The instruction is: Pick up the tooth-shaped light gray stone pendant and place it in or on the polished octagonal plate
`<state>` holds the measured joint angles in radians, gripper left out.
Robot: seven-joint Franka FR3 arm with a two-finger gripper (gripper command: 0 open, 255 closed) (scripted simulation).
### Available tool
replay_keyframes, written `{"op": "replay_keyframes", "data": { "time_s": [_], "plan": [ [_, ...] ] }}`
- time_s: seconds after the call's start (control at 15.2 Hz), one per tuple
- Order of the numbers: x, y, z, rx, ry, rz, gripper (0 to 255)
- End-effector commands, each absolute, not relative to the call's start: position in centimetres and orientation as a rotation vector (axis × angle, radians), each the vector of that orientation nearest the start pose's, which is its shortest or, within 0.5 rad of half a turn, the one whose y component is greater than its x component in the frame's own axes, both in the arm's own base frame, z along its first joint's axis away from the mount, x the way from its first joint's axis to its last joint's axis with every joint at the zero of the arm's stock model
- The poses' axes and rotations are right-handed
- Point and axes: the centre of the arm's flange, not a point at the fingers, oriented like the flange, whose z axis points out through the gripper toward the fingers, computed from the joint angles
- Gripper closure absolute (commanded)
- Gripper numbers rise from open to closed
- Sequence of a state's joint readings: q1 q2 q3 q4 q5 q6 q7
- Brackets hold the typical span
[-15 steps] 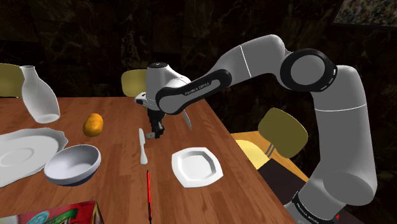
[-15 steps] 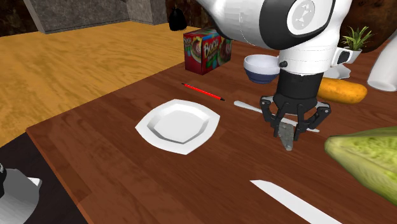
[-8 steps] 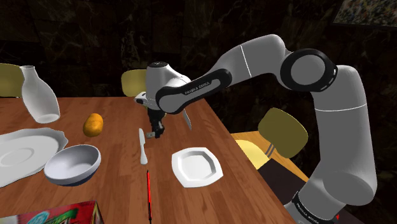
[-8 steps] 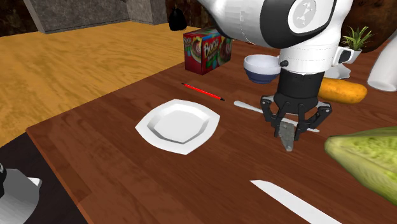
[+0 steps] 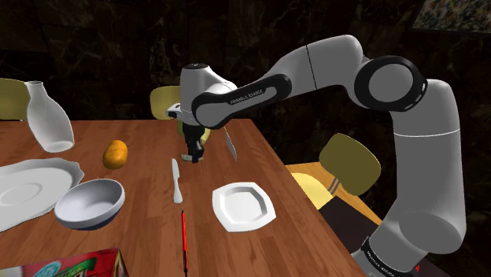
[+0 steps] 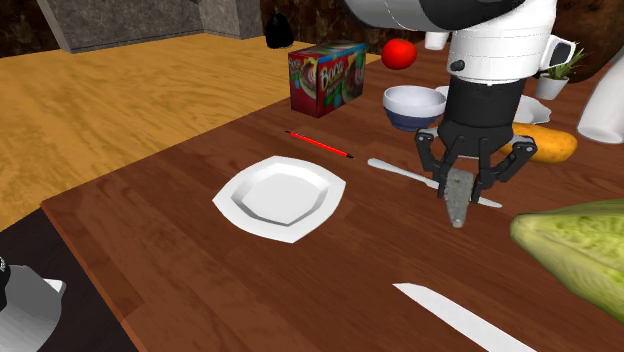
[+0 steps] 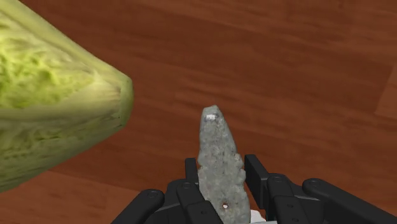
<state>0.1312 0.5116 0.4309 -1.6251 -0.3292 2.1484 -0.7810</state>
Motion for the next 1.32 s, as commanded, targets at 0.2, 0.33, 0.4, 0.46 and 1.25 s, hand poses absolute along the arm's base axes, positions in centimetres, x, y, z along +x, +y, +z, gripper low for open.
{"op": "replay_keyframes", "data": {
  "time_s": [0.2, 0.33, 0.4, 0.46, 1.25],
  "plan": [
    [60.6, 32.1, 37.8, -2.402, -2.149, -0.092, 255],
    [60.6, 32.1, 38.9, -2.402, -2.149, -0.092, 255],
    [60.6, 32.1, 39.4, -2.402, -2.149, -0.092, 255],
    [60.6, 32.1, 39.9, -2.402, -2.149, -0.092, 255],
    [47.6, 29.9, 41.2, -2.402, -2.149, -0.092, 255]
  ]
}}
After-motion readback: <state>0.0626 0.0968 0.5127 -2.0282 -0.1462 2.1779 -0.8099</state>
